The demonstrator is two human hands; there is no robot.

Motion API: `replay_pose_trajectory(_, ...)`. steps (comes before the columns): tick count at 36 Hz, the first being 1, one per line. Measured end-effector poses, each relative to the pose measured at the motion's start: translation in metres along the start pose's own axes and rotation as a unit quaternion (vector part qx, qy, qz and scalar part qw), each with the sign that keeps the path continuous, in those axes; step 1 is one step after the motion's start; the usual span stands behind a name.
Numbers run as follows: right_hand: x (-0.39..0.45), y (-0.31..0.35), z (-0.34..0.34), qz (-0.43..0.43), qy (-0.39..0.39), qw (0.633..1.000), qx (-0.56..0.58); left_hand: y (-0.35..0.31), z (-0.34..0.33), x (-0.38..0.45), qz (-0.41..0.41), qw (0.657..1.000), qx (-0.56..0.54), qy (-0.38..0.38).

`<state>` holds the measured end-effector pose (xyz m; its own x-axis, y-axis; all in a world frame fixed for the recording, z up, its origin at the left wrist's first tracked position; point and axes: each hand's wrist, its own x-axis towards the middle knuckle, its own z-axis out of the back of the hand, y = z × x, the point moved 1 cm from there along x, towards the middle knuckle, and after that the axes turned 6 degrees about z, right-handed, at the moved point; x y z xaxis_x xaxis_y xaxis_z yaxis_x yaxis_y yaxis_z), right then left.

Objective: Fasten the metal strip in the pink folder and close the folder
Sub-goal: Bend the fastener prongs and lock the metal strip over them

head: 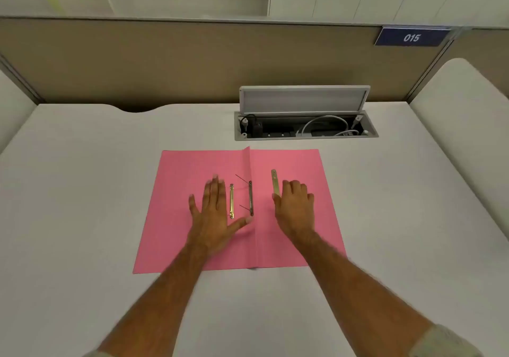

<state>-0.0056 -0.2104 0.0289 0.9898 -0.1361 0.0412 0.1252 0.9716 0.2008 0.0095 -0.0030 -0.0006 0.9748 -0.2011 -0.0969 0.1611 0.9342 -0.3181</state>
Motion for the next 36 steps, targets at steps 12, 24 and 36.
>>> replay_pose_trajectory(12,0.019,0.005,-0.017,-0.081,0.053,0.994,0.057,-0.002,-0.033,0.007,-0.07,0.992,0.027,0.103)
replay_pose_trajectory(24,0.047,0.02,-0.018,-0.206,0.043,0.964,0.162,-0.009,-0.034,0.011,-0.077,0.984,0.026,0.161)
replay_pose_trajectory(36,0.058,0.013,-0.008,-0.259,0.047,0.932,0.25,-0.016,-0.027,0.015,-0.07,0.982,0.027,0.171)
